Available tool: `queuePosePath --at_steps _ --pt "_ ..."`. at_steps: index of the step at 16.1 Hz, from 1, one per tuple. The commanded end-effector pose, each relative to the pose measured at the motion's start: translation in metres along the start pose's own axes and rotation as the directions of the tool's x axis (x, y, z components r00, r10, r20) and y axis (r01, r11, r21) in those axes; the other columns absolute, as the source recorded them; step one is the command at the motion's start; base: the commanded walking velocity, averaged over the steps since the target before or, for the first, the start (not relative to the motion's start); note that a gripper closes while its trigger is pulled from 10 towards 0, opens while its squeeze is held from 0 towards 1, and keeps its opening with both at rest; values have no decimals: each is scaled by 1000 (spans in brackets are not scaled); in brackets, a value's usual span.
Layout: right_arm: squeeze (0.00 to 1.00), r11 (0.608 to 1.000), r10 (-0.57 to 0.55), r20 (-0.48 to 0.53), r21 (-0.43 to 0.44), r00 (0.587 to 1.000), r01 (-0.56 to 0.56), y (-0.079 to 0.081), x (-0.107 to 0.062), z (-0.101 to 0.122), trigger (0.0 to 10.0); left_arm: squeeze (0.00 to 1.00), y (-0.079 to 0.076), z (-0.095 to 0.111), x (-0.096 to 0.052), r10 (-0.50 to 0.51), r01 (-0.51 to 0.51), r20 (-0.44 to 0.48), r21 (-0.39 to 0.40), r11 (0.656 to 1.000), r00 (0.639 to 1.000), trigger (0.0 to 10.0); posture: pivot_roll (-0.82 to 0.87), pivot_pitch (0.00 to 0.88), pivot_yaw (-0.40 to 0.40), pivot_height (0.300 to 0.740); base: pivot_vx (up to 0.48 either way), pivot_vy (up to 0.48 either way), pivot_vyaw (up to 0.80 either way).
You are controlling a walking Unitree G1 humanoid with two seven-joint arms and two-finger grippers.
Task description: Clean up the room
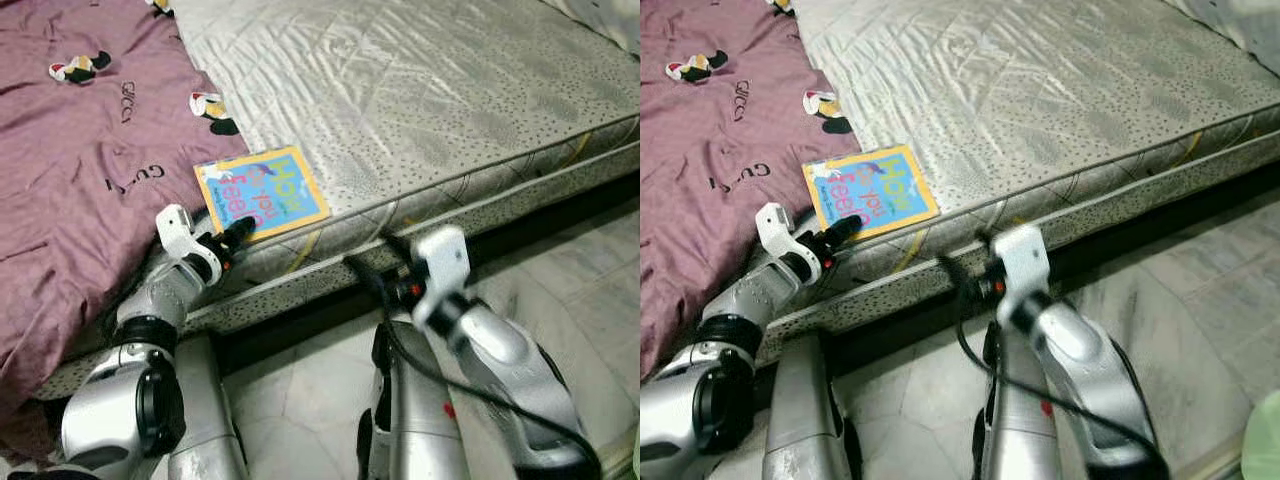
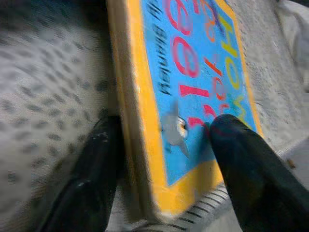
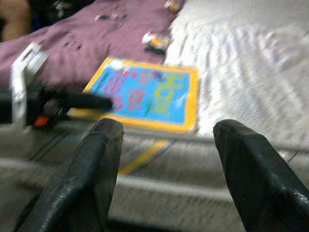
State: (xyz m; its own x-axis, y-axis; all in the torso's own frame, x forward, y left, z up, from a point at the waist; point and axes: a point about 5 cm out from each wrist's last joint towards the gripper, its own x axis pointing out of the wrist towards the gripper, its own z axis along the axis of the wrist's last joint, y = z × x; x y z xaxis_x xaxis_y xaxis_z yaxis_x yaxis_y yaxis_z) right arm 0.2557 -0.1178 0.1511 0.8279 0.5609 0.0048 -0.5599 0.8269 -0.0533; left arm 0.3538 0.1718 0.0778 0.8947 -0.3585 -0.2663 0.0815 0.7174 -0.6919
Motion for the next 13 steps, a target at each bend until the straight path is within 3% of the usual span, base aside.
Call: queuePosePath --at_steps 1,8,13 --pt "0 999 -23 -1 -22 1000 23 -2 -1 -1 10000 0 -3 -32 3 -22 15 -138 -49 999 990 0 -143 75 -13 462 0 0 0" --pt "0 996 -53 22 -76 998 54 -6 4 -1 10000 0 -8 -44 6 -56 42 -160 -90 995 986 0 -152 80 -22 462 0 0 0" --pt "0 999 -15 50 -47 999 18 -2 6 3 10000 0 -9 -42 8 -43 30 -147 -90 996 988 0 -151 75 -28 462 0 0 0"
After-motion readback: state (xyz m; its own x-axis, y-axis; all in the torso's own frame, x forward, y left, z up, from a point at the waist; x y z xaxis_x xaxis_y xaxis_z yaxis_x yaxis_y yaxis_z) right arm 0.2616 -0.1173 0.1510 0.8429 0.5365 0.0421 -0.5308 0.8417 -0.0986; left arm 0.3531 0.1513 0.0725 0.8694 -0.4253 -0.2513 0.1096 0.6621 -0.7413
